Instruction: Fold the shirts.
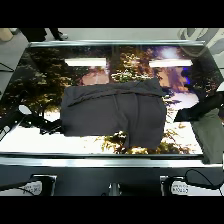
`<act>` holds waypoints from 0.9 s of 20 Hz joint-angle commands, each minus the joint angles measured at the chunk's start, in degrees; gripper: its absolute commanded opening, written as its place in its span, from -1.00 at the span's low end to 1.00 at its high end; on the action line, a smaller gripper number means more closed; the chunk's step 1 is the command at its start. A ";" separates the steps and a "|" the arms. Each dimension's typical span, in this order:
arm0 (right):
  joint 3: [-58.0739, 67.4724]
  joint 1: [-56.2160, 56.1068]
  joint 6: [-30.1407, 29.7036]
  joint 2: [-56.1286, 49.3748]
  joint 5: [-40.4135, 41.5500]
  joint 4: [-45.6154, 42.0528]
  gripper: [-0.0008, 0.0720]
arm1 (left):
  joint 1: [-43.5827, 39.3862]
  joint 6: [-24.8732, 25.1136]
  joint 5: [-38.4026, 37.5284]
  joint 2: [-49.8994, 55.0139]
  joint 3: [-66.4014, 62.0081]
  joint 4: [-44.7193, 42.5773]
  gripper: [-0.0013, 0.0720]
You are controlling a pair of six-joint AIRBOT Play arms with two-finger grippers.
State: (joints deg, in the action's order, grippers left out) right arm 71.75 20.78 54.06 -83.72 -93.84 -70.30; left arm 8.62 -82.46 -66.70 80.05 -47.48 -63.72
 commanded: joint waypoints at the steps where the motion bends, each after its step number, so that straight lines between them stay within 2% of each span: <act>1: -12.92 0.02 -1.31 3.56 5.84 3.76 0.53 | -0.76 0.48 0.76 -0.85 0.02 0.76 -0.89; 5: -23.89 0.02 -1.62 3.72 18.10 9.81 0.49 | -0.85 1.53 0.68 -3.56 0.02 0.76 -0.89; 8: -26.32 0.00 -1.86 2.82 20.41 11.89 0.47 | -0.85 1.51 0.70 -5.22 0.02 0.76 -0.89; 9: -26.40 0.00 -1.86 2.43 20.44 12.13 0.36 | -0.85 1.53 0.70 -5.53 0.02 0.76 -0.89; 10: -26.40 0.00 -1.88 2.12 20.85 12.74 0.35 | -0.85 1.51 0.70 -5.77 0.02 0.76 -0.89; 11: -26.38 0.02 -1.81 2.14 21.64 13.05 0.10 | -0.85 1.51 0.70 -5.97 0.02 0.79 -0.89; 12: -26.38 0.02 -1.84 2.12 22.08 13.53 -0.03 | -0.85 1.51 0.70 -6.12 0.02 0.79 -0.89; 15: -26.38 0.02 -1.81 2.12 23.37 14.75 -0.74 | -0.85 1.51 0.74 -6.29 -0.22 0.79 -0.89; 16: -26.38 0.02 -1.66 2.14 23.93 15.15 -0.91 | -0.85 1.51 0.74 -6.32 -0.46 0.79 -0.89; 18: -25.88 0.02 -3.76 2.29 24.46 17.16 -0.92 | -0.83 1.53 0.28 -6.45 -1.38 0.74 -0.89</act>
State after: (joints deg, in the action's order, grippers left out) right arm 45.63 20.78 52.05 -81.52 -70.96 -55.75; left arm 7.73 -80.97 -66.02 73.87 -48.05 -62.96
